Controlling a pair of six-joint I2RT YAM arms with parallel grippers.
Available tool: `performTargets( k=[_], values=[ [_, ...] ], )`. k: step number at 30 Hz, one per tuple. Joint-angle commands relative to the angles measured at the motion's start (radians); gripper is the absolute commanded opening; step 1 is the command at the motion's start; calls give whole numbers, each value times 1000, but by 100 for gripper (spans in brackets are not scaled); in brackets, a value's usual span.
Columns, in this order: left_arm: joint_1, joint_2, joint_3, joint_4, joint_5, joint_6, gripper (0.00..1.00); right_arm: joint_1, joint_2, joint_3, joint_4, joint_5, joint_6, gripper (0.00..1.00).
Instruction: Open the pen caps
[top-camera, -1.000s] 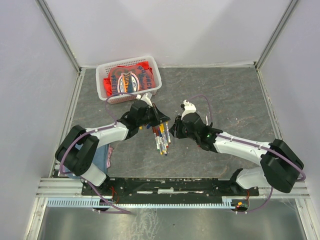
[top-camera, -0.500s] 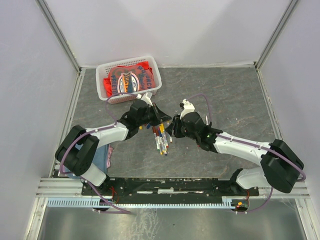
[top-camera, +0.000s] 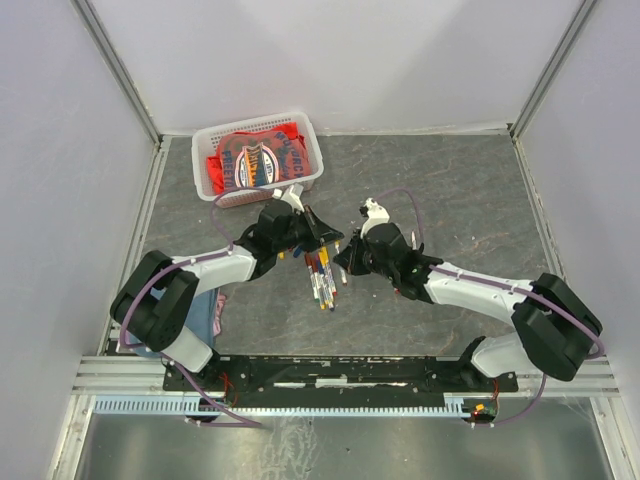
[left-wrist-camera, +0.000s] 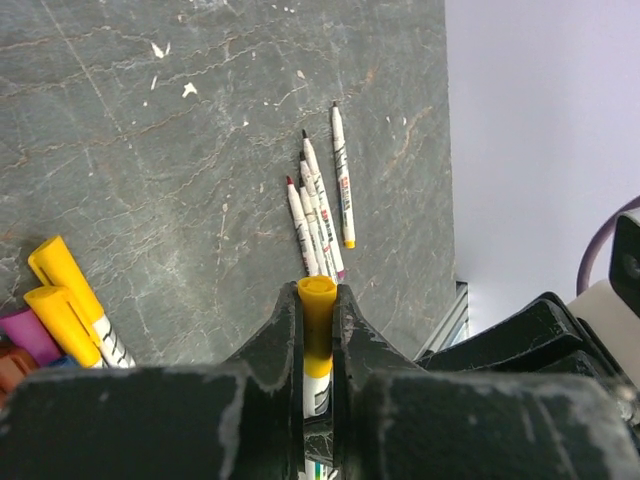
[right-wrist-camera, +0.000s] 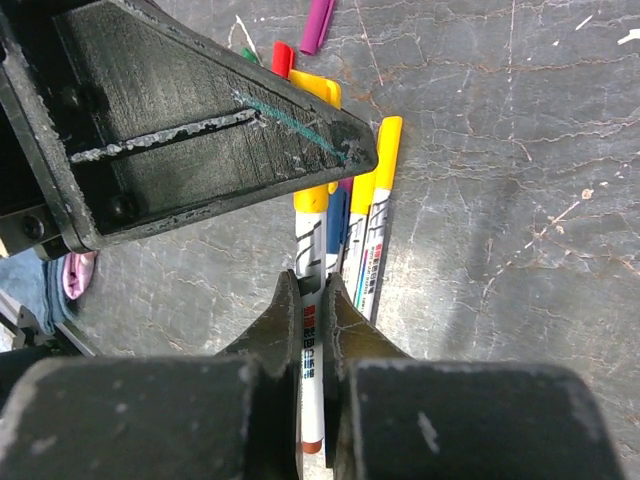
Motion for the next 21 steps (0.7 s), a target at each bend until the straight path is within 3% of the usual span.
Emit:
performTargets(
  k=[1, 7, 14, 21],
  values=[
    [9, 8, 27, -27, -76, -47, 3, -6, 19, 17, -76, 56, -72, 1],
    [9, 51, 90, -186, -263, 7, 3, 3, 17, 14, -162, 144, -121, 1],
    [8, 94, 150, -283, -307, 13, 3, 61, 11, 37, -249, 226, -156, 1],
    [7, 30, 231, -451, -409, 120, 3, 113, -40, 65, -339, 279, -144, 1]
  ],
)
